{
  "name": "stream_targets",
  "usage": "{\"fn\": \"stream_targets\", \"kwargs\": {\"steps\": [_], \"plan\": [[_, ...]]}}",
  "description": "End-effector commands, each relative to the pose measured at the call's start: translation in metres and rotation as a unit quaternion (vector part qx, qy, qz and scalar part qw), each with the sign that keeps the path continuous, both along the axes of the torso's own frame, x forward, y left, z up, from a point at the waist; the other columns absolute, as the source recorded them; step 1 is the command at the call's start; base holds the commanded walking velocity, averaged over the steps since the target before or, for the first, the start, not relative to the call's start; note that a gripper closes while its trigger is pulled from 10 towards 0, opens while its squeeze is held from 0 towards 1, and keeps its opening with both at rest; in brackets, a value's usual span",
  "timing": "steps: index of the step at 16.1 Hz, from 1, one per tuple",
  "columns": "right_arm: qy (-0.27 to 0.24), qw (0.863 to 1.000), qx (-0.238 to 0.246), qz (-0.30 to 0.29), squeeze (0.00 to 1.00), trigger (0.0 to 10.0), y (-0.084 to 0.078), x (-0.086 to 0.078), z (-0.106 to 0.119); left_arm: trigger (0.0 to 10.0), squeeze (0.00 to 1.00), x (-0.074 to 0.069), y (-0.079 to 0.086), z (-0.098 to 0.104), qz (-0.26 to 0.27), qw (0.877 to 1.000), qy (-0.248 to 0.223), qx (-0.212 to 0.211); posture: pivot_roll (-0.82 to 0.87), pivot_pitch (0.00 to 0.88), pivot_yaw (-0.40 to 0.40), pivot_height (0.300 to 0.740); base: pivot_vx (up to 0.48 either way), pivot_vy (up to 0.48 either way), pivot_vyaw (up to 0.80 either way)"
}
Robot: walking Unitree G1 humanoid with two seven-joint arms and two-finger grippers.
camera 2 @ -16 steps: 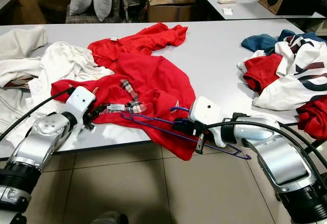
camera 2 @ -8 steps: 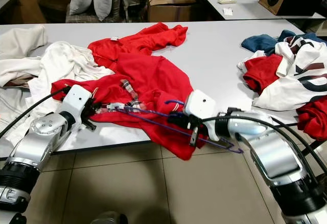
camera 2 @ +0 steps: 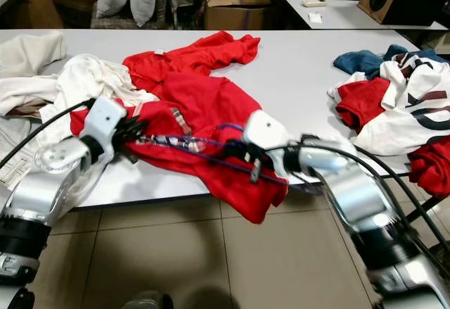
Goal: Hang hanger
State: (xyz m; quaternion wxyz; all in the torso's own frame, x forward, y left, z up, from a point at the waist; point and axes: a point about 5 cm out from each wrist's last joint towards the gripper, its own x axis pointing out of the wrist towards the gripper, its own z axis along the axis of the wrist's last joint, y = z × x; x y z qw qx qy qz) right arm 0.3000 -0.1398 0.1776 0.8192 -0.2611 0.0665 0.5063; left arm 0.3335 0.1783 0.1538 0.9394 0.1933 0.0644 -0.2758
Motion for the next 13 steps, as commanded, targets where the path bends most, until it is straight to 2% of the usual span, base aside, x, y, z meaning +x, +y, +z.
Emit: {"fn": "stream_targets", "kwargs": {"steps": [1, 3, 5, 7, 10, 11, 13], "plan": [[-0.018, 1.0, -0.001, 0.009, 0.0, 10.0, 0.004, 0.005, 0.006, 0.0, 0.0, 0.003, -0.01, 0.014, -0.026, 1.0, -0.016, 0.004, 0.11, 0.0, -0.026, 0.74, 0.0, 0.0, 0.0], [-0.034, 0.999, 0.0, 0.018, 0.0, 10.0, 0.009, 0.01, 0.009, 0.0, 0.0, 0.004, -0.013, 0.017, -0.034, 0.999, -0.017, 0.008, 0.11, 0.0, -0.027, 0.74, 0.0, 0.0, 0.0], [-0.059, 0.998, 0.025, 0.002, 0.0, 10.0, 0.013, 0.017, 0.018, 0.0, 0.0, 0.004, -0.015, 0.019, -0.044, 0.999, -0.02, 0.019, 0.11, 0.0, -0.027, 0.74, 0.0, 0.0, 0.0], [-0.066, 0.997, 0.033, 0.0, 0.0, 10.0, 0.015, 0.019, 0.018, 0.0, 0.0, 0.006, -0.016, 0.026, -0.041, 0.999, -0.025, 0.01, 0.11, 0.0, -0.027, 0.74, 0.0, 0.0, 0.0], [-0.037, 0.998, 0.042, 0.035, 0.0, 10.0, 0.021, 0.013, 0.001, 0.0, 0.0, 0.008, -0.023, 0.049, -0.051, 0.997, -0.031, -0.054, 0.12, 0.0, -0.029, 0.74, 0.0, 0.0, 0.0], [-0.049, 0.996, 0.069, 0.02, 0.0, 10.0, 0.025, 0.017, 0.005, 0.0, 0.0, 0.005, -0.026, 0.057, -0.077, 0.994, -0.02, -0.068, 0.13, 0.0, -0.034, 0.74, 0.0, 0.0, 0.0], [-0.066, 0.994, 0.091, 0.004, 0.0, 10.0, 0.026, 0.023, 0.01, 0.0, 0.0, -0.001, -0.031, 0.06, -0.11, 0.991, -0.003, -0.072, 0.13, 0.0, -0.036, 0.74, 0.0, 0.0, 0.0]]}}
